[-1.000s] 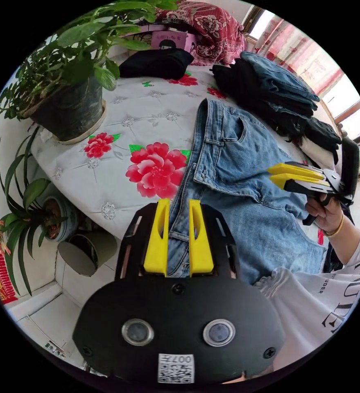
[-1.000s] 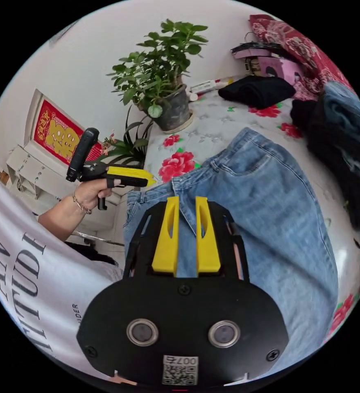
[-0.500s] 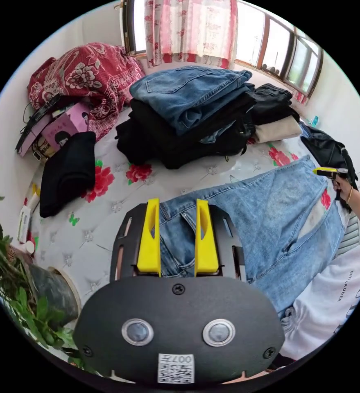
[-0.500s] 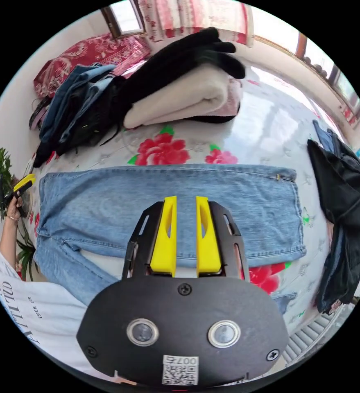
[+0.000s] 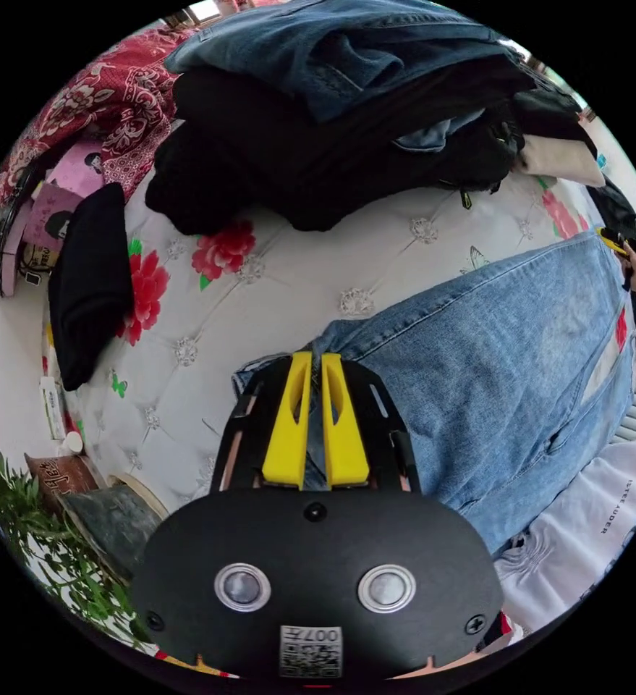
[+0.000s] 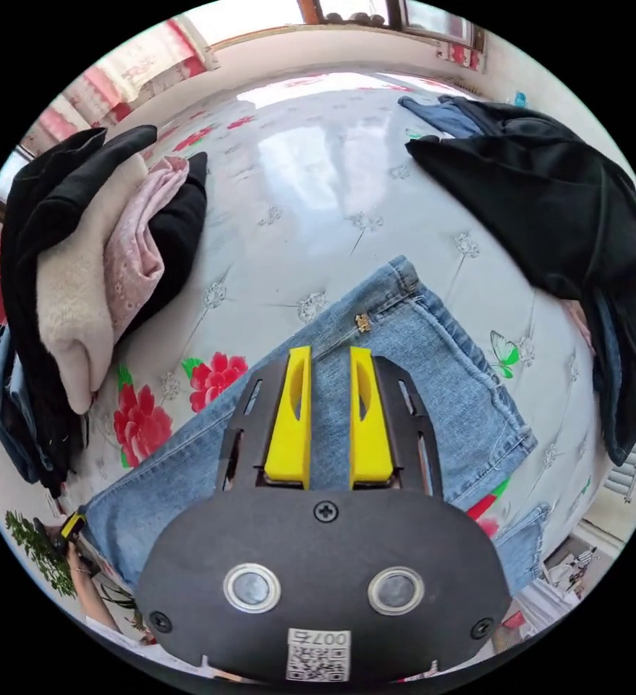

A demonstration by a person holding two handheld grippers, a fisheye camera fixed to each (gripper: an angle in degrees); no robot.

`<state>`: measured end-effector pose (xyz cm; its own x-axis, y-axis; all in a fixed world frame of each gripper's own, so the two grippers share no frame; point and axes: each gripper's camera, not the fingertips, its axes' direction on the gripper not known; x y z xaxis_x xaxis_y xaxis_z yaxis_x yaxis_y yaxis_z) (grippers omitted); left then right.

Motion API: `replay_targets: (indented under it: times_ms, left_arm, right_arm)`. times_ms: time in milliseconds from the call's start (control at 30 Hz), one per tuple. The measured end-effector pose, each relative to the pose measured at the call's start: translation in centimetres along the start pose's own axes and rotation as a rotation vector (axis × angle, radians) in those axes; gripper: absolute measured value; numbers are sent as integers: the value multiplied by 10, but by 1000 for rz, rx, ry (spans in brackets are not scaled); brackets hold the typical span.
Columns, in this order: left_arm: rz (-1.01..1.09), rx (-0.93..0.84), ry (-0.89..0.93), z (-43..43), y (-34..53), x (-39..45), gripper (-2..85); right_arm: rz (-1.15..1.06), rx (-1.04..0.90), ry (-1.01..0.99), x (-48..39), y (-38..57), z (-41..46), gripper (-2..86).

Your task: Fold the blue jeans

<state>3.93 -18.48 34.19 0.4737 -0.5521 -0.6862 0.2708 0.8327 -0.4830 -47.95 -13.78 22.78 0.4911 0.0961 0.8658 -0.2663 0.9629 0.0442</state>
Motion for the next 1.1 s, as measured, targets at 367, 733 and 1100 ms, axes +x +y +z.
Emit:
replay_targets:
  times_ms: [367, 733, 1100]
  left_arm:
    - [-243, 345, 183, -109, 100, -24, -7]
    - [-260, 565, 249, -174, 339, 34, -7]
    - [-511, 184, 369, -13, 391, 63, -8]
  right_arm:
    - [-112, 240, -481, 64, 49, -145, -1]
    - [-230, 438, -546, 239, 277, -320, -1]
    - [231, 234, -422, 364, 404, -217, 33]
